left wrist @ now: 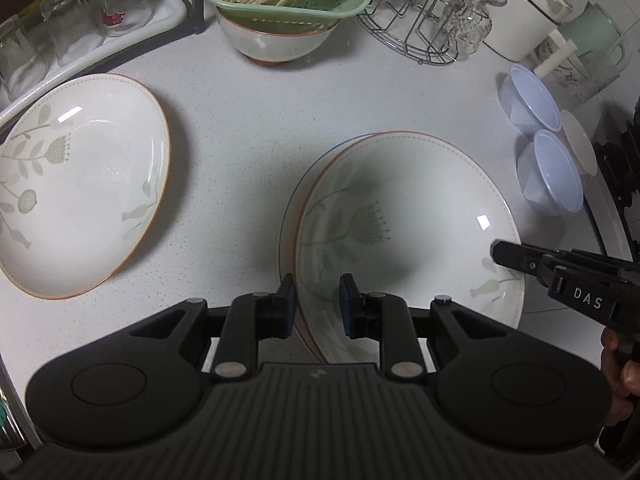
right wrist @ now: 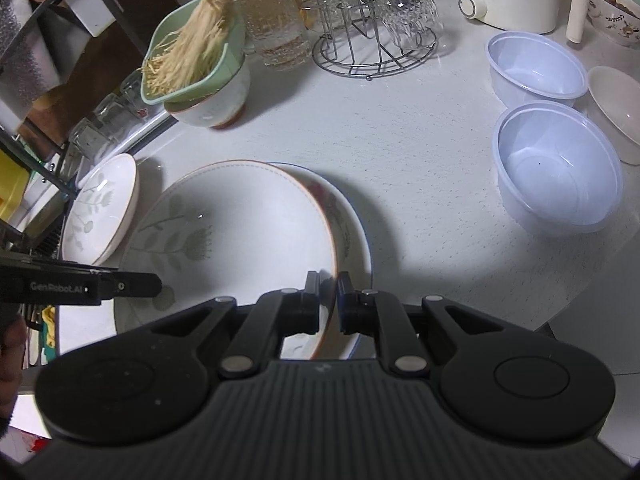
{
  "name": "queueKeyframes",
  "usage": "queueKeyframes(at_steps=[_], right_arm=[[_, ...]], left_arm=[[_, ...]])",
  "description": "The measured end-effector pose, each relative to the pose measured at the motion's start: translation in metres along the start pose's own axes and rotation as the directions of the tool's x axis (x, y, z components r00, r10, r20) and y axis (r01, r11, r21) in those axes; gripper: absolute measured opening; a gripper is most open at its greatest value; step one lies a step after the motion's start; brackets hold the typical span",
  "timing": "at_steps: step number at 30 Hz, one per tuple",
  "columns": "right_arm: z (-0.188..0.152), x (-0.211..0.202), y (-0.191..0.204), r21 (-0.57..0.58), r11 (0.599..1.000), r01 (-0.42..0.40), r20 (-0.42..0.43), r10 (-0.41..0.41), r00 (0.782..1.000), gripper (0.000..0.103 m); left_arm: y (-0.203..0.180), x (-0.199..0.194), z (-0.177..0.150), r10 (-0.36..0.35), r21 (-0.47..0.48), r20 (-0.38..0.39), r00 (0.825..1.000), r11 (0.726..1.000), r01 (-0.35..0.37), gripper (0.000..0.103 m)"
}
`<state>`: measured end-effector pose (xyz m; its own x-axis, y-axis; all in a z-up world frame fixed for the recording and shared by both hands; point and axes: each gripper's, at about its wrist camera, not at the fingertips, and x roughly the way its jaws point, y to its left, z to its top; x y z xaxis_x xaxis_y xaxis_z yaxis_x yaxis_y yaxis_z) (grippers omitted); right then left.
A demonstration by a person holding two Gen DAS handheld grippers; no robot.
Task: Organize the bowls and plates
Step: 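Lift the leaf-pattern plate with both grippers and carry it over the rose plate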
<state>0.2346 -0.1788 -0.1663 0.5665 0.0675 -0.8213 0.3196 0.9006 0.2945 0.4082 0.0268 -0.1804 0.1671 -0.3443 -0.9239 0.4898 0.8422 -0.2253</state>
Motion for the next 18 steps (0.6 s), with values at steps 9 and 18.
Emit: queueKeyframes(at_steps=[9,18], right_arm=[[0.005,0.010,-0.011,0.016,1.000,-0.013,0.007,0.013,1.000,0.012],[0.010,0.017,-0.006,0.024,1.000,0.010,-0.016,-0.009,1.000,0.013]], left_arm=[[-0.020,0.006,0.002,0.072,0.073,-0.011,0.997,0.995,-0.071,0.026],[-0.005,0.003,0.009,0.005,-0.033,-0.035,0.999,0.999,-0.006,0.026]])
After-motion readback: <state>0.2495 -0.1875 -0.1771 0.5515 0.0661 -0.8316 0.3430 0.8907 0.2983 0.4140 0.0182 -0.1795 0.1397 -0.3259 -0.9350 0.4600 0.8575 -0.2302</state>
